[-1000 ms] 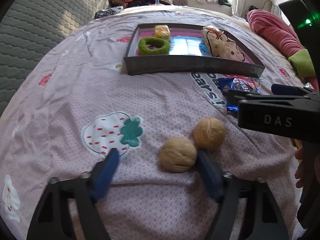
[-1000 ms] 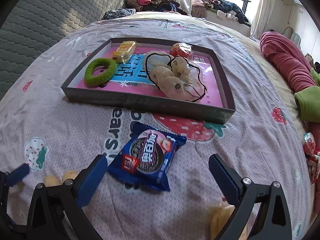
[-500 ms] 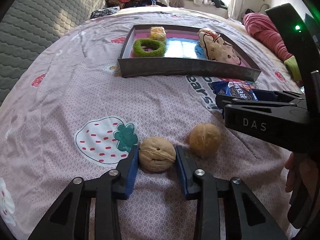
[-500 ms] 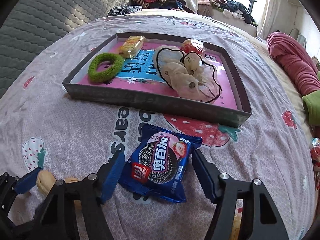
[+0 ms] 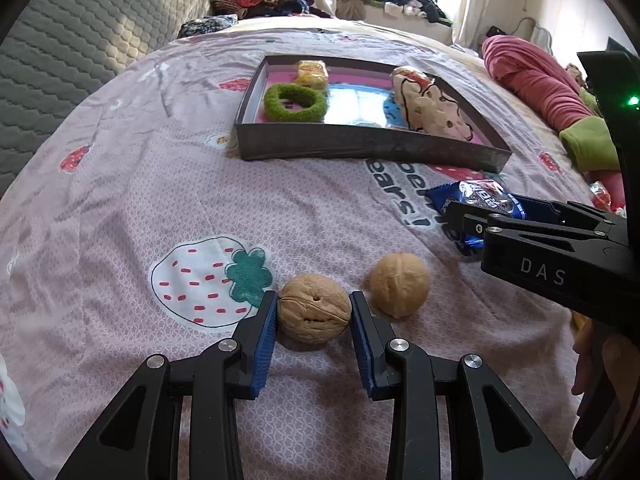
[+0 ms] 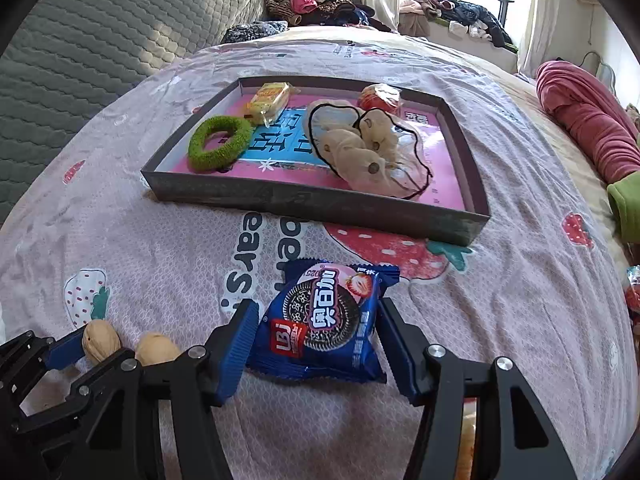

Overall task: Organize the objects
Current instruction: 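Grasp a walnut with the left tool while the right tool grasps the blue cookie packet, then lift the walnut with the left tool and carry it over the tray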

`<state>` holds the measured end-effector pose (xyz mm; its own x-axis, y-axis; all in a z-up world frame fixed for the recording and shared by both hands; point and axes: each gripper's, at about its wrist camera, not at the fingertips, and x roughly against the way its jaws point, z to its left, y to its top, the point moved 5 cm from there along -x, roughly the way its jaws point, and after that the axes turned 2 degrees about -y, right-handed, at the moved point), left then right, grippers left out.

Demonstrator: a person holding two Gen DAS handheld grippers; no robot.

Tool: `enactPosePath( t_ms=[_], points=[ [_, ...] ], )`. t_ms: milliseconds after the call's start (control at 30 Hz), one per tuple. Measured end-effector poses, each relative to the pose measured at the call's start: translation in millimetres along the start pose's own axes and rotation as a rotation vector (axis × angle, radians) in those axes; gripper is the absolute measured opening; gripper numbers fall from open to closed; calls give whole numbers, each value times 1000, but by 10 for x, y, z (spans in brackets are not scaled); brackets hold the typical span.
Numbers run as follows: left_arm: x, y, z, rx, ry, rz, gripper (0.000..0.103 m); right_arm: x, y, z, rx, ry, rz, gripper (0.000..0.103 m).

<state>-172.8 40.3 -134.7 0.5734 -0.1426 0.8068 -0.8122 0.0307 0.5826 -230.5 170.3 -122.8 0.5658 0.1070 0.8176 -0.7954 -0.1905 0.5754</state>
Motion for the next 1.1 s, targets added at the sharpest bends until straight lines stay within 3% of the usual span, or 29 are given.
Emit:
enactPosePath(
  t_ms=[500, 600, 700, 1100],
  points=[
    [164, 53, -31, -18, 4, -43, 36, 330, -153, 22, -16, 27, -42, 59],
    [219, 63, -47, -16, -4, -53, 36, 426, -164, -4, -17, 23, -52, 56],
    [267, 78, -55, -12, -11, -62, 36, 515, -158, -20, -10, 9, -62, 40],
    [423, 100, -116, -22, -28, -81, 36, 607, -176, -9, 5, -18, -49, 40]
  ],
)
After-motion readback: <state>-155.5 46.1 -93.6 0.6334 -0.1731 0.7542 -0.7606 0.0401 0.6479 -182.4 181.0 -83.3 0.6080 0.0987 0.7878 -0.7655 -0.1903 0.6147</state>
